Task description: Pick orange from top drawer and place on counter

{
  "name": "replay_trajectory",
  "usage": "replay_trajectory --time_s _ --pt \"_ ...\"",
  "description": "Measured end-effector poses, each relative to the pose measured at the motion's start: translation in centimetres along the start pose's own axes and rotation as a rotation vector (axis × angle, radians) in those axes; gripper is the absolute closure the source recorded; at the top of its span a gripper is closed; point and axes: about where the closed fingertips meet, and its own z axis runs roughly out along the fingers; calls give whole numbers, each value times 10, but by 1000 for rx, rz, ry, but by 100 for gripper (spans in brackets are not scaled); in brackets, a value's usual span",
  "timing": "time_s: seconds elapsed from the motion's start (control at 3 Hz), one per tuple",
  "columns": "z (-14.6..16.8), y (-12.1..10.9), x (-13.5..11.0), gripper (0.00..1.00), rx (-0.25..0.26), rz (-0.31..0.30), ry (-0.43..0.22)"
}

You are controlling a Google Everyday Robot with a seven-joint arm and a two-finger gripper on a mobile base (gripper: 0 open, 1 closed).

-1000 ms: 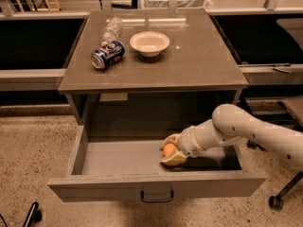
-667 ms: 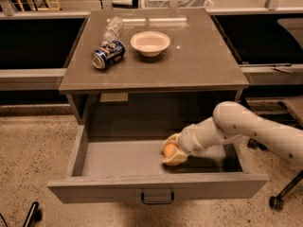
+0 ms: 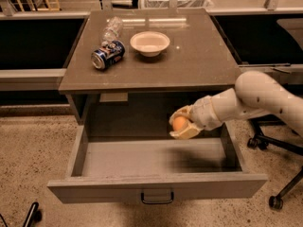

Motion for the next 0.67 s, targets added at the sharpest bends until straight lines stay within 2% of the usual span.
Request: replay_trajectory --time_s 0.67 --pt "-61 -63 -25 100 34 78 -121"
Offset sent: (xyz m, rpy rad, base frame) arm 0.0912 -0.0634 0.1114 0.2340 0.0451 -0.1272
